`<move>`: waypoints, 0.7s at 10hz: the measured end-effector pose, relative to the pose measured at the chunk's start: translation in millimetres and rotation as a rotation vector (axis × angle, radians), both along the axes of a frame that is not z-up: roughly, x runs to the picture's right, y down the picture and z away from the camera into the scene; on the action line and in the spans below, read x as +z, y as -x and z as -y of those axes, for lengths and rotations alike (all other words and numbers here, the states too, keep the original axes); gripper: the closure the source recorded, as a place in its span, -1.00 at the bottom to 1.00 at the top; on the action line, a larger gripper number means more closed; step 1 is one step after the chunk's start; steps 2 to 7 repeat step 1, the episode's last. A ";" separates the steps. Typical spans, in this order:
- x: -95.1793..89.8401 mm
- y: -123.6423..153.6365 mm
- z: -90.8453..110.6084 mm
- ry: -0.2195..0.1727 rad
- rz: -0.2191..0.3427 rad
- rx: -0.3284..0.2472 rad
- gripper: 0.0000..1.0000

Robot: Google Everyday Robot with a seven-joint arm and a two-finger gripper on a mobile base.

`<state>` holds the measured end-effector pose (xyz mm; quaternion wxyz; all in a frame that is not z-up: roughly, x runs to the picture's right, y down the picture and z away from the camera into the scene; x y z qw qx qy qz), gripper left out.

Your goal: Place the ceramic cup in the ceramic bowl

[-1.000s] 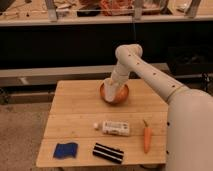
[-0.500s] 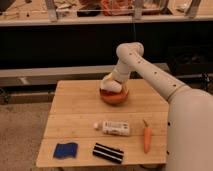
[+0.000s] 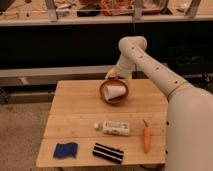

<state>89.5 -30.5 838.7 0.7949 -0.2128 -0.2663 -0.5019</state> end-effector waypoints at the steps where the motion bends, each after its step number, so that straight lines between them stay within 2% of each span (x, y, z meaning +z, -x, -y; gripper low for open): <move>1: -0.9 -0.3 2.2 -0.003 0.000 -0.003 -0.60; 7: -0.9 -0.3 2.2 -0.003 0.000 -0.003 -0.60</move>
